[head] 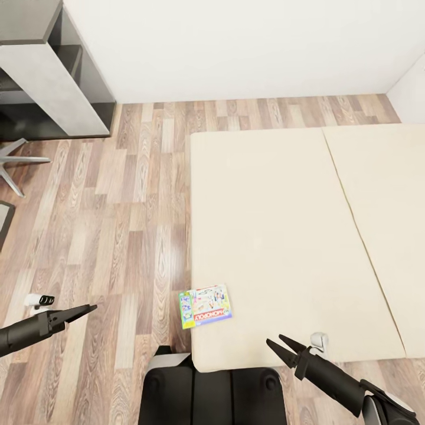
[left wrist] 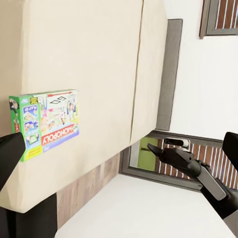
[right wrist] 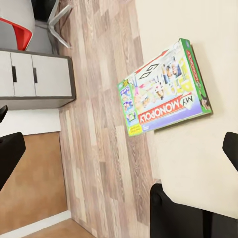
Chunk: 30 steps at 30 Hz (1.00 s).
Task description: Put all the toys in the child's room - the three board games (two on the bed and one on the table), the two jigsaw puzzles on the table, and the tennis ball on the table - inside the toy box on the table in the child's room.
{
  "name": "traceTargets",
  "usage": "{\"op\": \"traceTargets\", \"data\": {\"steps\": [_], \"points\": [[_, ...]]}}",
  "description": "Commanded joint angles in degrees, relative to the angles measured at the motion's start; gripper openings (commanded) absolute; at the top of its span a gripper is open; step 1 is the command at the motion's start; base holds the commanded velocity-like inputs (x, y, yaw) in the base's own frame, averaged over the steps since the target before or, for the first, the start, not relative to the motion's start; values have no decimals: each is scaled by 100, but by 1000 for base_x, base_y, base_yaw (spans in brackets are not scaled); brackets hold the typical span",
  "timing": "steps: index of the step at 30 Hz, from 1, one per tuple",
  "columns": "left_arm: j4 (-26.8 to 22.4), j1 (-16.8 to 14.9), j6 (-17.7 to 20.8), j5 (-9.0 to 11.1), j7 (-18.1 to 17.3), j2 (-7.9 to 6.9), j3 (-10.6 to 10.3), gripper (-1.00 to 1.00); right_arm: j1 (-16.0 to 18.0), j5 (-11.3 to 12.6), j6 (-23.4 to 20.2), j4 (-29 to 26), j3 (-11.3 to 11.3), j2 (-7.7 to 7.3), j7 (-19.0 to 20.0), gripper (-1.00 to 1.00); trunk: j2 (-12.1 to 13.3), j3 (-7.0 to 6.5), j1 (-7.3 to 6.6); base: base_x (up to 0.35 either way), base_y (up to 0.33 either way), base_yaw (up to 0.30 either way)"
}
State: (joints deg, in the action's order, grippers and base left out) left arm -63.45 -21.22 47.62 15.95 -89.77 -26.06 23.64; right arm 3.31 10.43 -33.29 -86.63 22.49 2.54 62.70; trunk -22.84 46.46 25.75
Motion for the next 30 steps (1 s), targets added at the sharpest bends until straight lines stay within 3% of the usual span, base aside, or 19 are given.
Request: {"op": "traceTargets", "data": {"steps": [1, 30], "points": [[0, -2, 61, -3, -23, -2, 0, 100, 3, 18, -43, -2, 10, 4, 17, 100, -8, -4, 3, 0, 0, 0], [0, -2, 63, -3, -23, -8, -8, 100, 3, 15, -35, 3, 10, 1, 22, 100, -8, -222, 3, -19, 0, 0]]}}
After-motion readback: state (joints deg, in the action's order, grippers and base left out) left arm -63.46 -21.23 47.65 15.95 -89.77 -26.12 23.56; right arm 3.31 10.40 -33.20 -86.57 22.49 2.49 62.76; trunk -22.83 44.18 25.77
